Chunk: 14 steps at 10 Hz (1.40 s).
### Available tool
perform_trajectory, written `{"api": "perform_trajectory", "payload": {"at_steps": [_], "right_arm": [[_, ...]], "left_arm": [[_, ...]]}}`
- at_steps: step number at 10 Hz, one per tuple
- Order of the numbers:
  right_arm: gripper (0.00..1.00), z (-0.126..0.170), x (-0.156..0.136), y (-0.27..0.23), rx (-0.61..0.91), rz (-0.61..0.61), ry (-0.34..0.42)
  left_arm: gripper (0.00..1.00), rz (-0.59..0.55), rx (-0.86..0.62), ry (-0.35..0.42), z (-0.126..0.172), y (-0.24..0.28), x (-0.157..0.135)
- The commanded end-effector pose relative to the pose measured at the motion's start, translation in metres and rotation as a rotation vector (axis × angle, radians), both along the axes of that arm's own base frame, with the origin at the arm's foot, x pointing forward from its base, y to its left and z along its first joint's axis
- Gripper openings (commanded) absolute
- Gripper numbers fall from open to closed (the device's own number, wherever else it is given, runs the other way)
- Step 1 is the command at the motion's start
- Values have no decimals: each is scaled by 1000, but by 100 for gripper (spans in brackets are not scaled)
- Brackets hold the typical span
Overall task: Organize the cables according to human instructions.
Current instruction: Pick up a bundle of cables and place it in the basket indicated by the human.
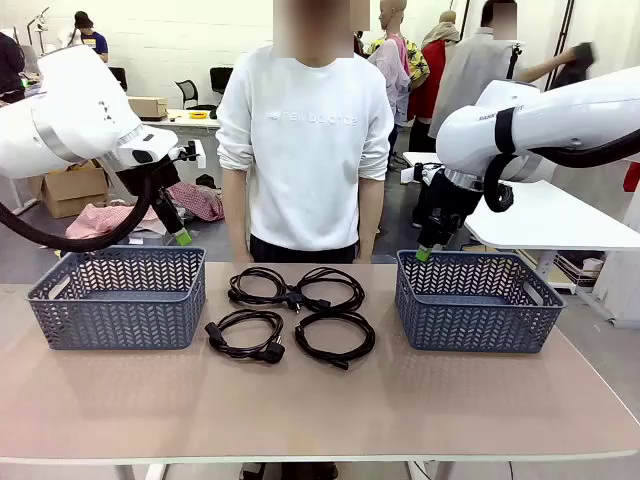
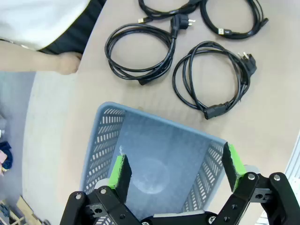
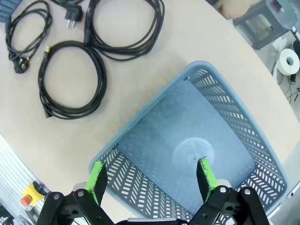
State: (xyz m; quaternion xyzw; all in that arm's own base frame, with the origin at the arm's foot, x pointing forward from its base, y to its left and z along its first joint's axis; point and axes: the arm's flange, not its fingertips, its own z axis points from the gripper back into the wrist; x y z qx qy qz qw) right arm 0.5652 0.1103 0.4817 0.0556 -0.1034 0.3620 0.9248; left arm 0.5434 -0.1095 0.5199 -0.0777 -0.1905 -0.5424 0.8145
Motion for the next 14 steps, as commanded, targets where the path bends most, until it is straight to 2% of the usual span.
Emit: {"api": "perform_trajectory", "payload": {"at_steps": [1,11,12,14], "right_arm": [[100,2,1,-1,1,0,-4],[100,0,0,0,0,0,0],[100,8,0,0,43,9,-12],[100,29,-5,-3,83,73,-36]], "left_arm": [[100,1,10,6,2,3,-1],[100,1,10,6,2,3,-1],[100,0,0,0,0,0,0],[100,-34,-23,-14,17,3,-3]]}}
